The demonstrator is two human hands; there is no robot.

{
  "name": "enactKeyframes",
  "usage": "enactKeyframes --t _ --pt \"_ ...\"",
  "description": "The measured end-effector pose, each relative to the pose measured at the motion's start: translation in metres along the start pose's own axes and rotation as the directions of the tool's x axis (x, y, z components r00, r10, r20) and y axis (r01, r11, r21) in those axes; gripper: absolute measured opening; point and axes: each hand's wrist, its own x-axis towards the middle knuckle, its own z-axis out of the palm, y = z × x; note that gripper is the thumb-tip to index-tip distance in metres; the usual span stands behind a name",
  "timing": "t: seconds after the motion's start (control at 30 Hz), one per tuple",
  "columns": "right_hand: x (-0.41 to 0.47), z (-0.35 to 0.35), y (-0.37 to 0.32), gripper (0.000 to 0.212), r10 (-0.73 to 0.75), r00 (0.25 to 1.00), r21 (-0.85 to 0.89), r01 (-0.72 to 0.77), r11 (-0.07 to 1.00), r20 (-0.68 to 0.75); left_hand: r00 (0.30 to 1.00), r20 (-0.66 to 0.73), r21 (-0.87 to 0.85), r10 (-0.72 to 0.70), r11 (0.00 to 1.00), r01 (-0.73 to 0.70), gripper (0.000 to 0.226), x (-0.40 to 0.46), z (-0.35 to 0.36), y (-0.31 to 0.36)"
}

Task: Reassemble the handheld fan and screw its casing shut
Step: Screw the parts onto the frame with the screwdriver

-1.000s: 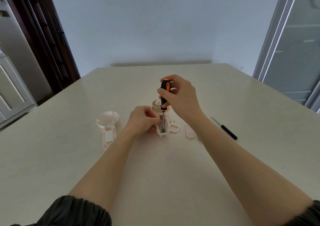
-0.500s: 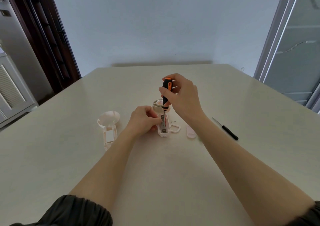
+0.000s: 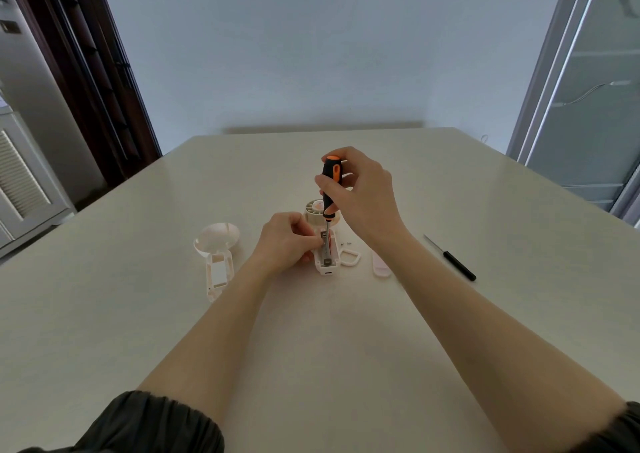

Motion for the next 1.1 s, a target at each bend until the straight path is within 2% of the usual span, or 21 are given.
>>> enactKeyframes --t 0.47,0.63,0.73,0.87,0.97,1.1 --pt "-0.001 0.003 0.001 0.017 -0.007 1.0 -0.047 0.009 0.999 0.027 1.0 0.005 -0.029 0.002 1.0 -0.002 0.019 0.0 0.0 0.0" --pt "0.001 0.005 -0.004 0.02 -0.054 0.986 -0.126 0.074 0.989 0.16 1.0 0.013 -0.025 -0.005 1.0 0.005 0.019 -0.001 0.0 0.0" --pt "0.004 0.005 -0.007 0.018 -0.032 0.976 -0.152 0.066 0.986 0.216 1.0 0.017 -0.029 -0.009 1.0 0.01 0.019 -0.001 -0.001 0.0" --pt "0.002 0.01 -0.006 0.017 -0.019 0.992 -0.178 0.042 0.983 0.128 1.0 0.022 -0.037 -0.013 0.999 0.014 0.018 0.0 -0.001 0.0" --pt "-0.002 0.015 -0.006 0.018 -0.01 0.997 -0.172 0.024 0.985 0.08 0.999 0.04 -0.024 -0.012 1.0 0.013 0.007 0.0 -0.001 0.0" --pt "-0.005 0.019 -0.007 0.02 -0.031 0.998 -0.21 0.04 0.977 0.046 0.998 0.056 -0.01 -0.014 1.0 0.014 0.016 0.0 0.0 0.0"
